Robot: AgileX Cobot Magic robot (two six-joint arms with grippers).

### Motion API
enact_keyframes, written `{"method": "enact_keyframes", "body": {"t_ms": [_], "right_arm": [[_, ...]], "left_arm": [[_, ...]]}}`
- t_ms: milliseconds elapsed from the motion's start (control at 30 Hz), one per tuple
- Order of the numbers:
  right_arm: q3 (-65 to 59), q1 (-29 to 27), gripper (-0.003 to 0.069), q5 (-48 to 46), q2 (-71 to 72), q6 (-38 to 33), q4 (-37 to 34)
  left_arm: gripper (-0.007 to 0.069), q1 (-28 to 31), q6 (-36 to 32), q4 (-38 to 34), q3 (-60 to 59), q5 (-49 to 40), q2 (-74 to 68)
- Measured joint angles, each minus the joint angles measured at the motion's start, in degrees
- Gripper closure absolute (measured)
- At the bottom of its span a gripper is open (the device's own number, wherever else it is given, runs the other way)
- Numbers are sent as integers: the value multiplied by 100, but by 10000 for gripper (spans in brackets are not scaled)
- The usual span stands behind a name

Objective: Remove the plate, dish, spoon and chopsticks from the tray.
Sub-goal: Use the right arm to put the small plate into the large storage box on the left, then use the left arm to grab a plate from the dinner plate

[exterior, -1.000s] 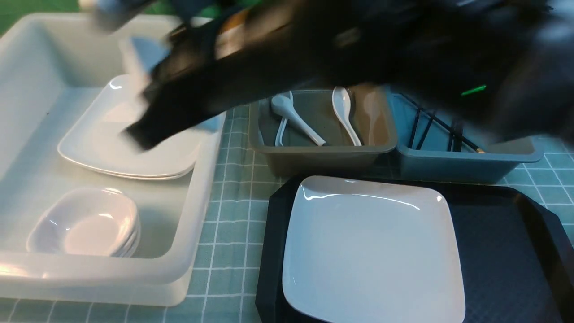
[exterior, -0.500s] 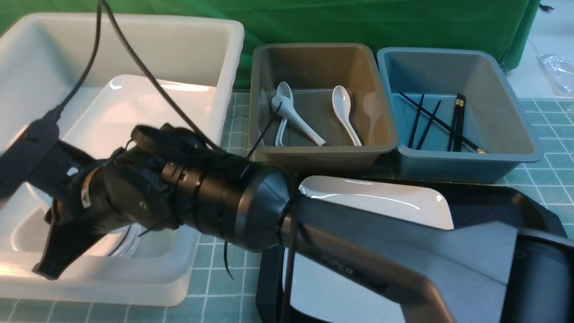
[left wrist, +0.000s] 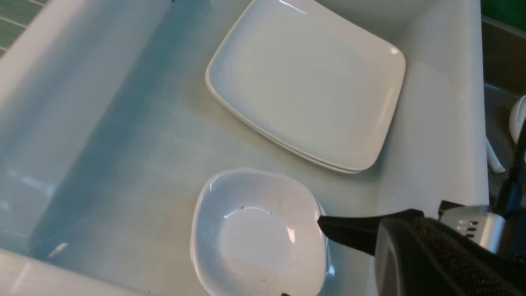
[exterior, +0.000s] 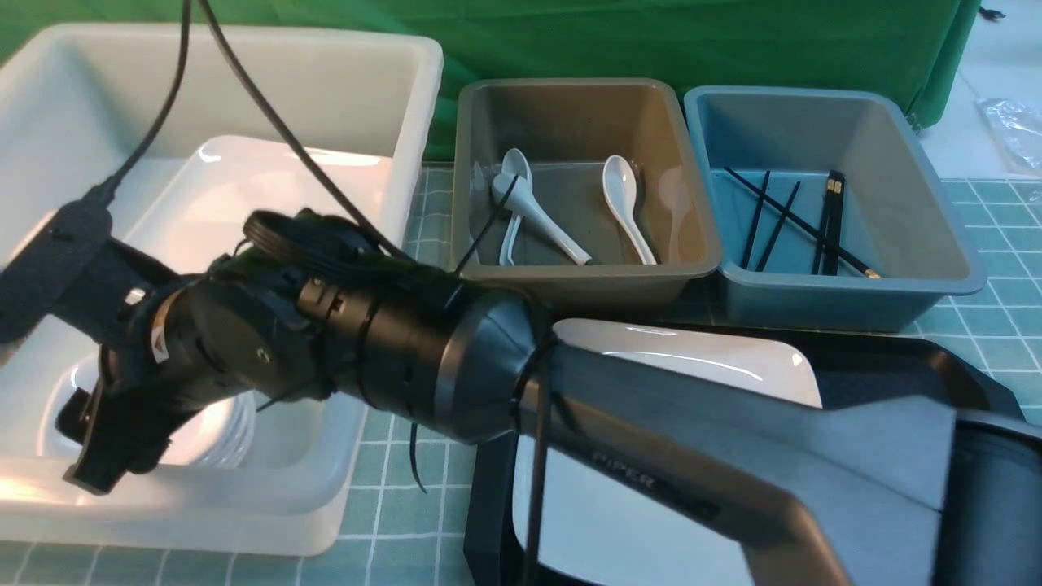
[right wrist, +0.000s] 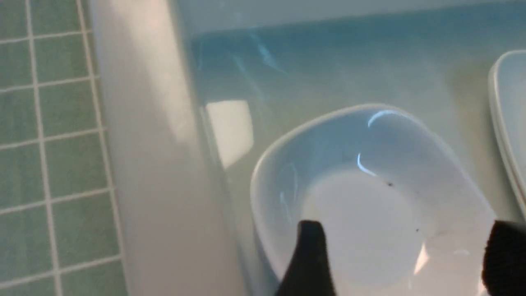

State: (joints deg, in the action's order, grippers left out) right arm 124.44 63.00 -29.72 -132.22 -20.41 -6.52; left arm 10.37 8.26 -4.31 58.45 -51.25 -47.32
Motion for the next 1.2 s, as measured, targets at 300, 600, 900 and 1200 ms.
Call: {"method": "enact_keyframes", "body": {"t_ms": [300,600,900,1200], "right_arm": [[-5,-434,473,-2476,1344,953,1372],[-1227,-2737,633,-3517,3292,1624,1847],[-4682,-4786,630,-2612,4733,1989,1013],[-7369,-5180,243,-266,4457,1994,-681]], "left_arm": [[613,-172,-482,-465,0,0,-73],[613,-2193,-1039,-767,0,6,-1019],[613,-4417,-632,-311,0,218,-2443],[613,-4919,-494,-476,0,286,-3417]]}}
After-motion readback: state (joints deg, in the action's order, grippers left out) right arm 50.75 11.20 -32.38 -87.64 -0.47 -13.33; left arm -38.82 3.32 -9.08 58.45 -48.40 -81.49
